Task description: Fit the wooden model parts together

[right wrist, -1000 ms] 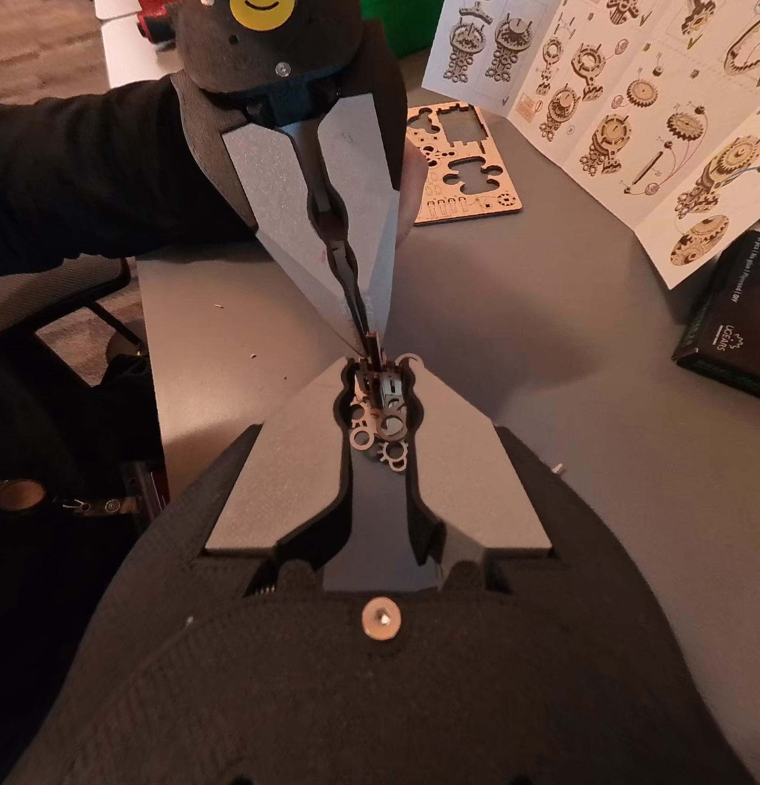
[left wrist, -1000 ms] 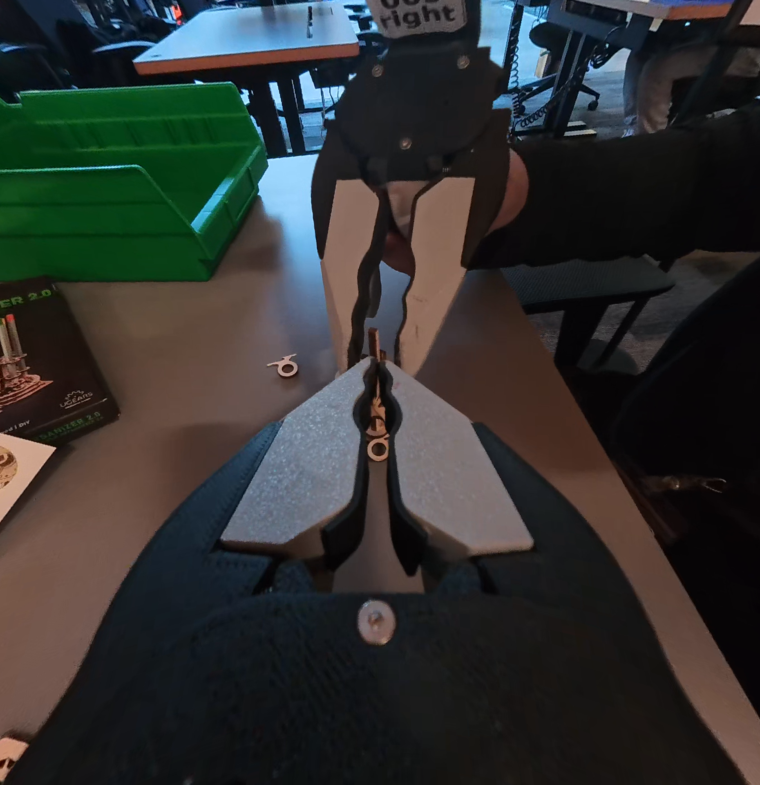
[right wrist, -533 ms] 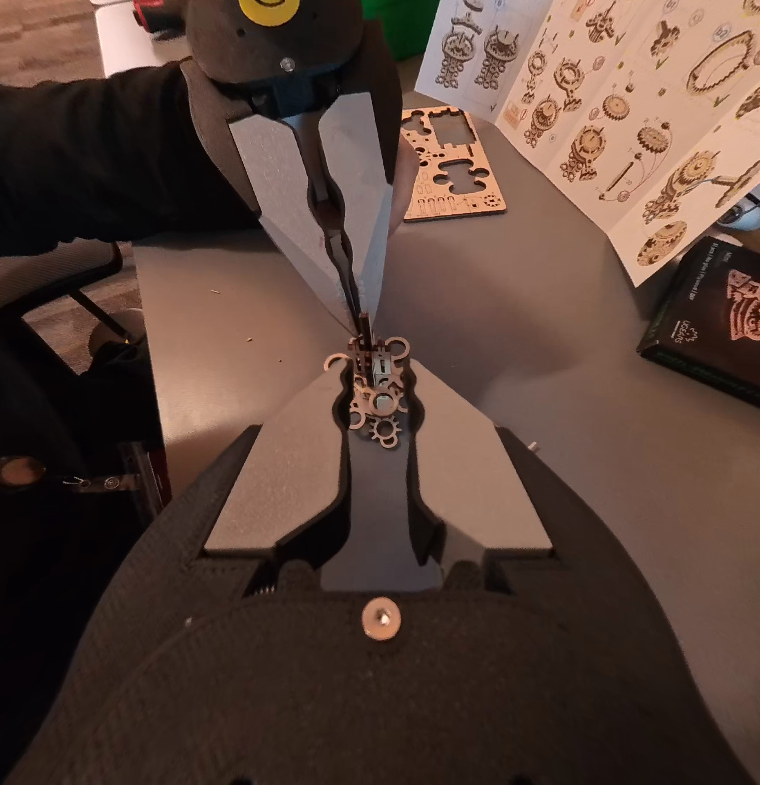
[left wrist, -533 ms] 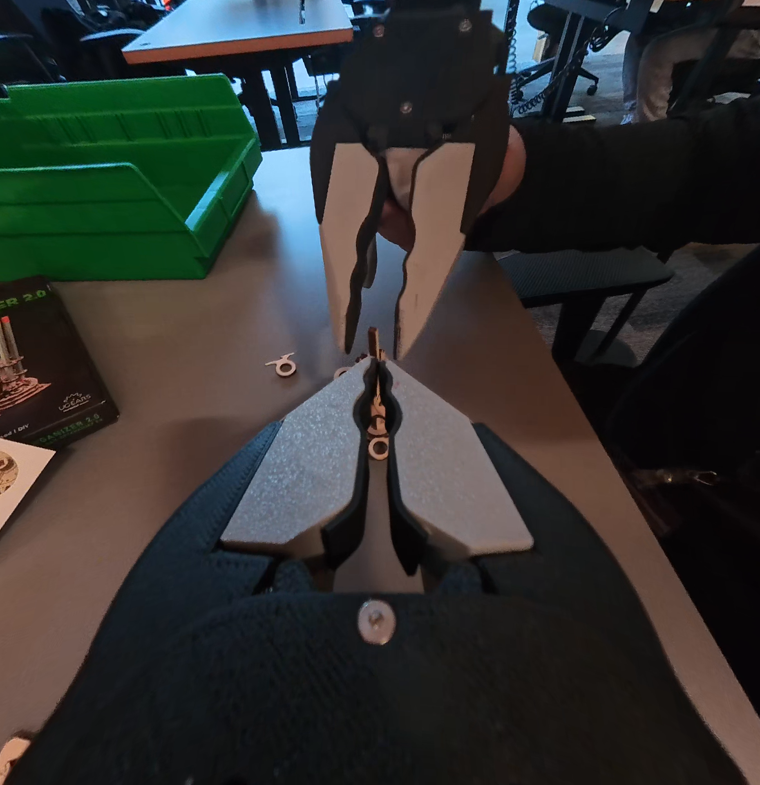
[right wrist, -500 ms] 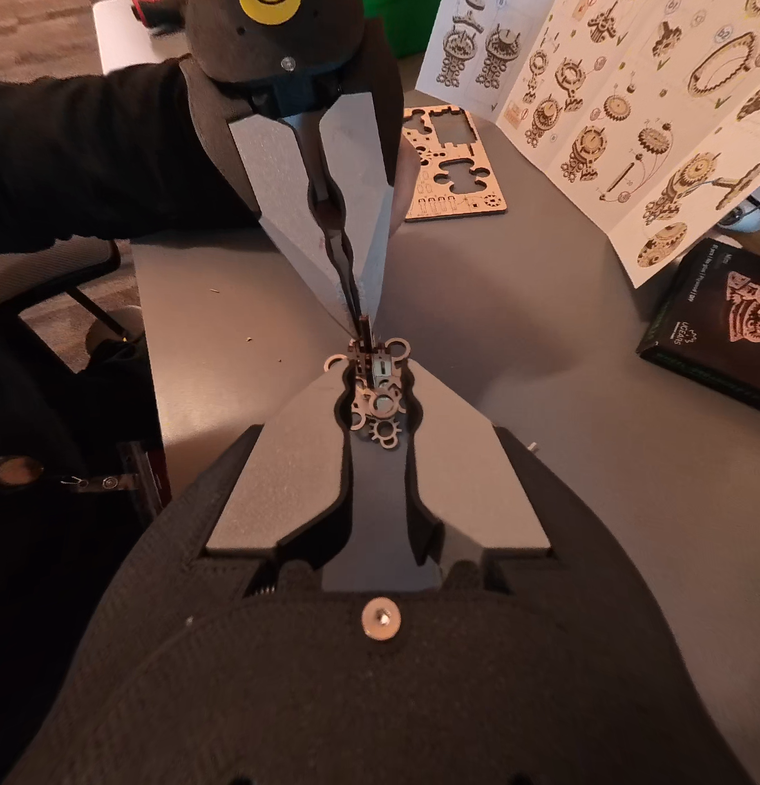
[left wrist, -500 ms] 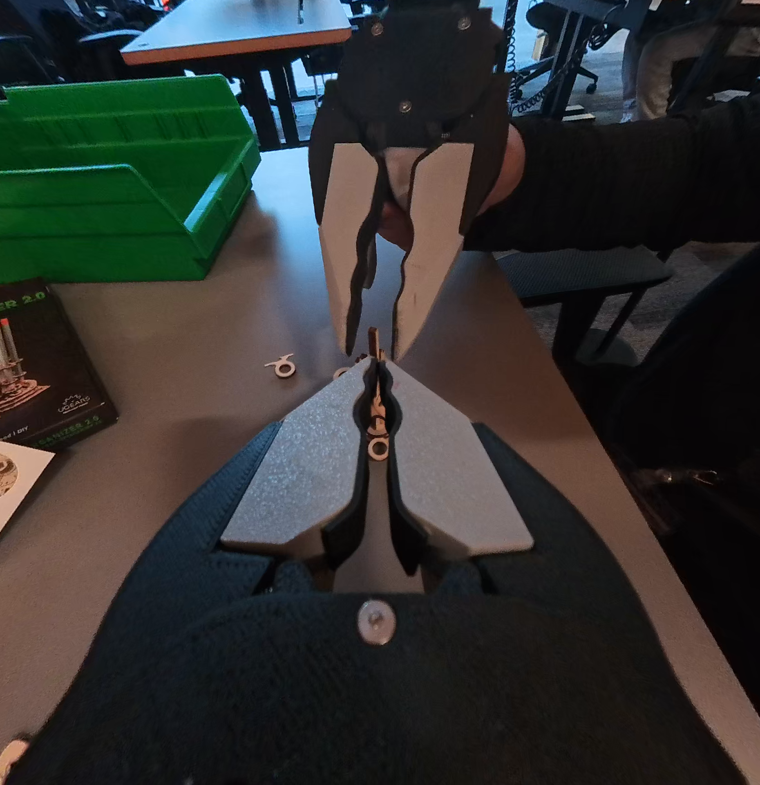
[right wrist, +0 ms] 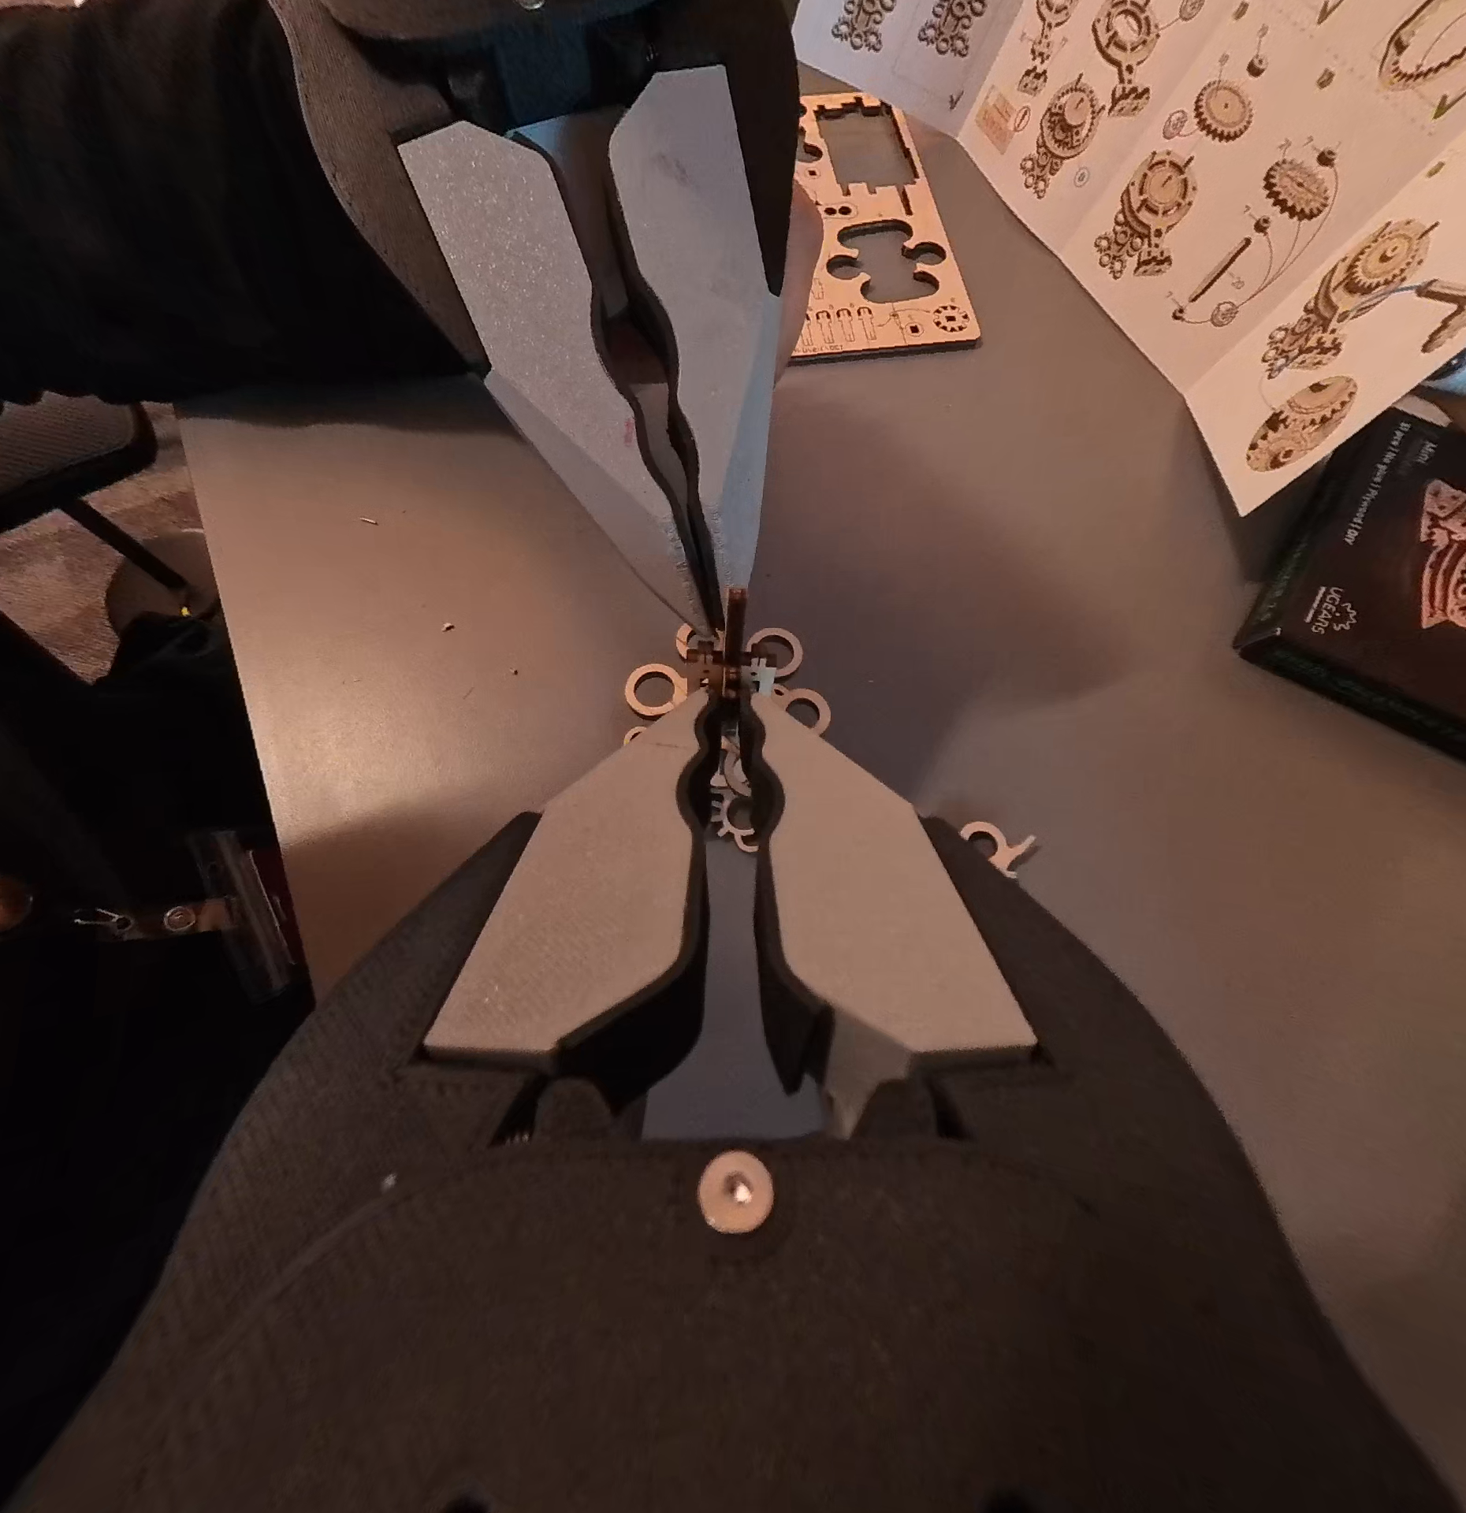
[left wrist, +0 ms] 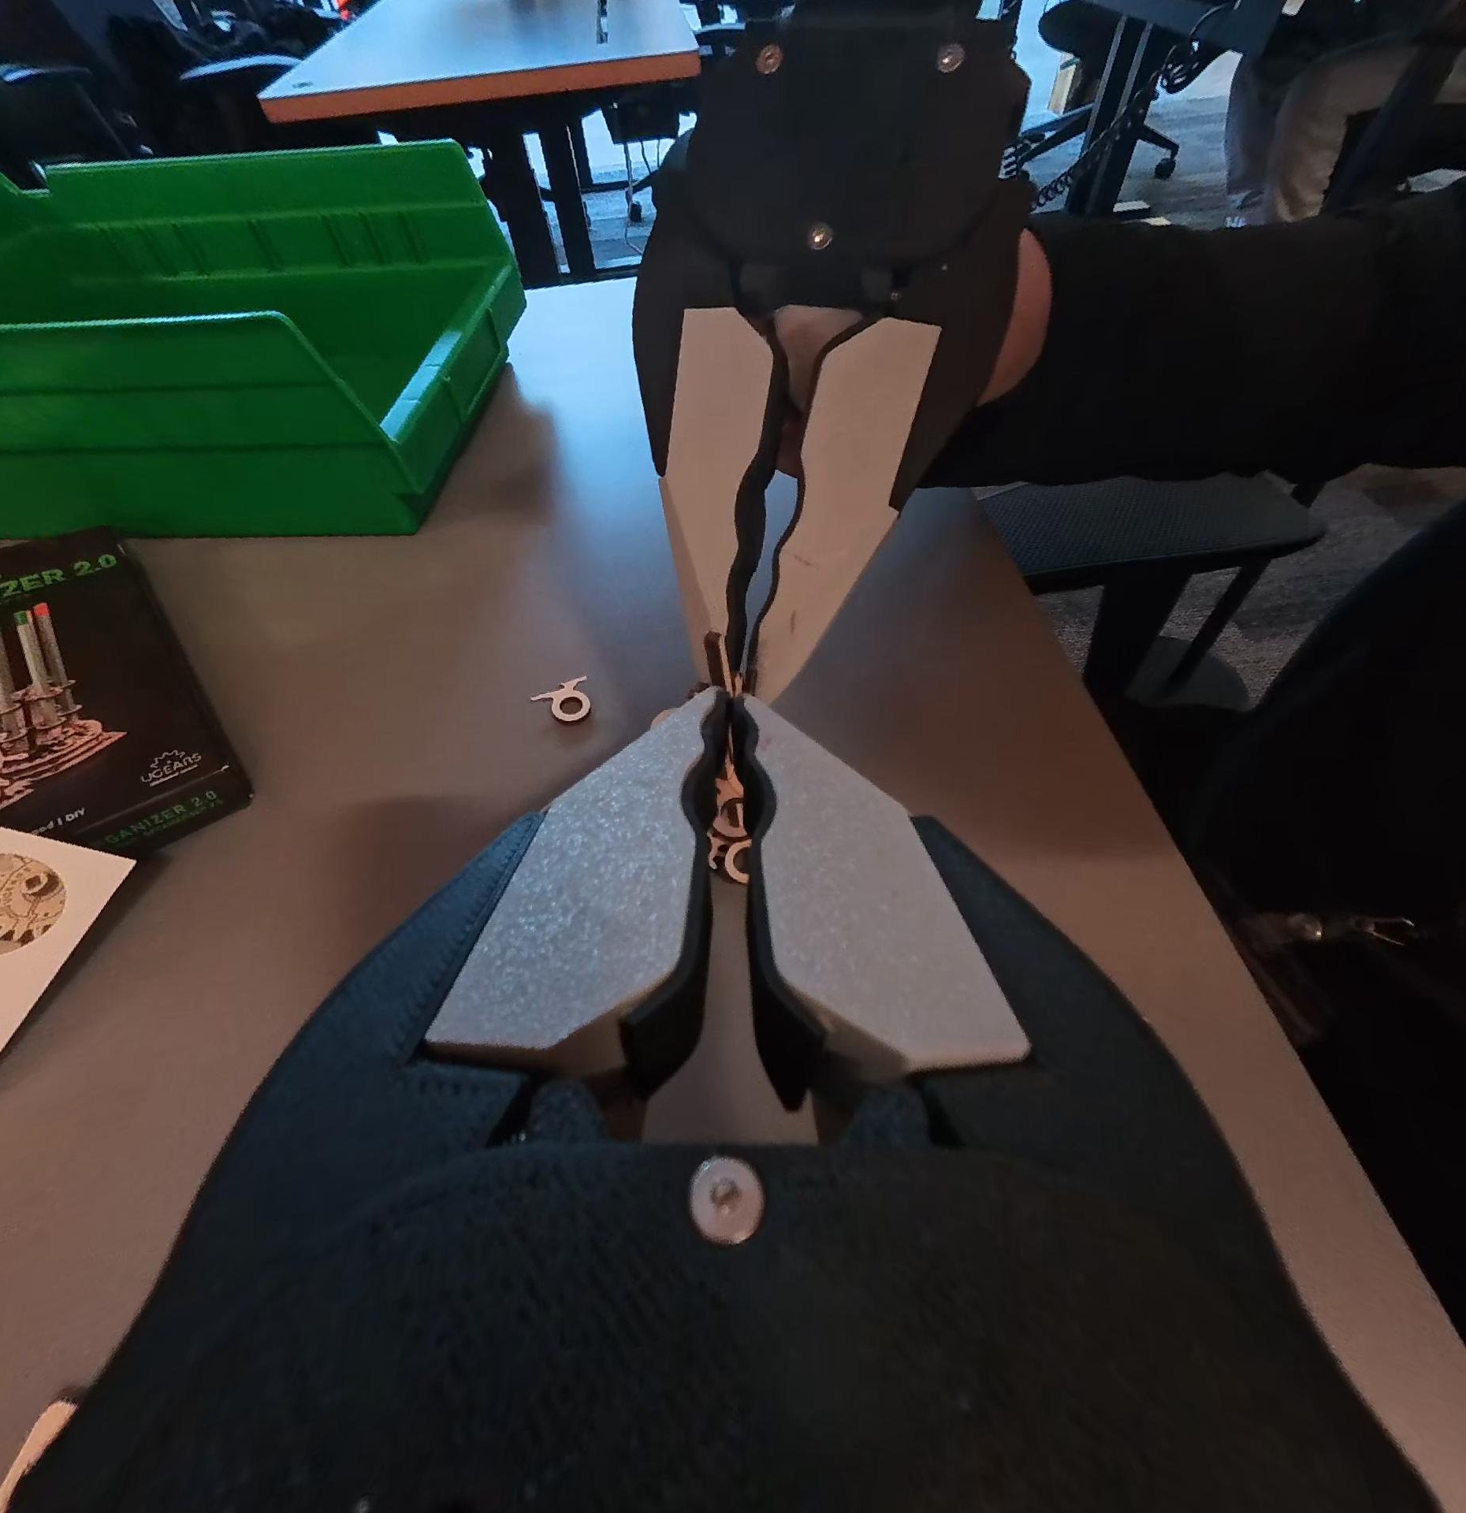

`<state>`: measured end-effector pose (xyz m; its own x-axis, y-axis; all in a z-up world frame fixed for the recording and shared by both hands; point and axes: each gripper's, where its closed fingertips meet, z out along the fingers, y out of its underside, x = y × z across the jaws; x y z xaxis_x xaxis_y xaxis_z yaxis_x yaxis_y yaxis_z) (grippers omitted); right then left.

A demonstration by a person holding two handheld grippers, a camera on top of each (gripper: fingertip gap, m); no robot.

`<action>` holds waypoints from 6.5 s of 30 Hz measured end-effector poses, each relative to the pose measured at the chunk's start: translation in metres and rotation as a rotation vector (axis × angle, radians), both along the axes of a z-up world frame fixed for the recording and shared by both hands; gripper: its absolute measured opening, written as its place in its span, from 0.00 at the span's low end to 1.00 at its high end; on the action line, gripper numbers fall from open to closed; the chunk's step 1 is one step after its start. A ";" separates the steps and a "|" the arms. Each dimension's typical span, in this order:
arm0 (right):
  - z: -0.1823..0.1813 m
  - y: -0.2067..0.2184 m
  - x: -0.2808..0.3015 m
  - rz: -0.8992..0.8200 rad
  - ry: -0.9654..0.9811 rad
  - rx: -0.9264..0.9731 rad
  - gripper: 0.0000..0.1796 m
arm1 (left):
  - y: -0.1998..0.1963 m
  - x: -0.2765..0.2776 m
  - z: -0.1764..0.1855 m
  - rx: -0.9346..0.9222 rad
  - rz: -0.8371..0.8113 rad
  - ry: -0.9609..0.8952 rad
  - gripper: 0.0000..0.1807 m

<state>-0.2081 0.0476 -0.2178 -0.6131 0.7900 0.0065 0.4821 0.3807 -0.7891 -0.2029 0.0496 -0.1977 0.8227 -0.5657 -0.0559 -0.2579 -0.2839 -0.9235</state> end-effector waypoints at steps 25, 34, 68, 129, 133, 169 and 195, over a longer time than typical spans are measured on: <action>-0.001 0.001 0.001 0.004 -0.018 0.028 0.00 | -0.002 -0.006 -0.009 -0.072 -0.011 0.018 0.00; -0.002 0.001 0.002 0.017 -0.027 0.050 0.00 | -0.002 -0.005 -0.015 -0.082 -0.021 0.059 0.00; -0.003 0.004 -0.002 0.015 -0.079 0.078 0.00 | 0.005 -0.004 -0.017 -0.095 -0.143 0.087 0.01; -0.011 0.006 -0.002 -0.019 -0.006 0.219 0.00 | 0.001 -0.003 -0.018 -0.022 -0.365 -0.009 0.01; -0.011 0.009 -0.005 -0.024 -0.039 0.109 0.00 | 0.009 -0.008 -0.017 -0.046 -0.337 -0.037 0.01; -0.011 0.011 -0.006 -0.006 -0.044 0.062 0.00 | 0.011 -0.009 -0.019 -0.123 -0.290 -0.124 0.00; -0.013 0.007 -0.007 0.015 -0.061 0.114 0.00 | 0.006 -0.008 -0.019 -0.182 -0.304 -0.189 0.00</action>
